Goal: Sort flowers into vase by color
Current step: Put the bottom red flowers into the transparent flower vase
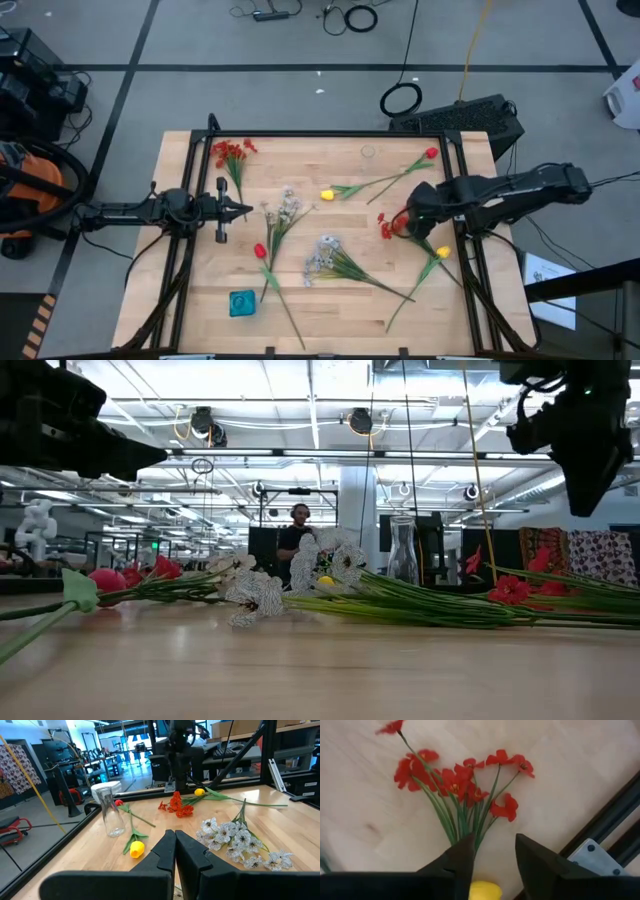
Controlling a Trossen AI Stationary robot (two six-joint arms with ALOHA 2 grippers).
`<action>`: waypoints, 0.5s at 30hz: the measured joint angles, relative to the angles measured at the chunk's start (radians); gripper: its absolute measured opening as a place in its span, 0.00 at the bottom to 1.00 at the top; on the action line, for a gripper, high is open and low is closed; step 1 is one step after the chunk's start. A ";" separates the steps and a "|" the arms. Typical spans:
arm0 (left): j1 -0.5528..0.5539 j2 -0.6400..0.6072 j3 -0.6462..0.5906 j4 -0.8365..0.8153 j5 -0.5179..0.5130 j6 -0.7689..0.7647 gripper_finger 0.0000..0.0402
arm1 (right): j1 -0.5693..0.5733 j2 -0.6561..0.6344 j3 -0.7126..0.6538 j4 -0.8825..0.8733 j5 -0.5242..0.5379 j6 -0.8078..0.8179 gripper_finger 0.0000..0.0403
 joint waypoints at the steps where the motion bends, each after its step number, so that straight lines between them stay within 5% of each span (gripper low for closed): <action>1: 0.000 0.000 0.000 0.000 0.000 0.000 0.03 | 0.001 0.019 0.000 0.001 -0.011 -0.007 0.37; 15: 0.000 0.000 0.000 0.000 0.000 0.000 0.03 | 0.037 0.175 -0.173 0.188 -0.139 -0.052 0.41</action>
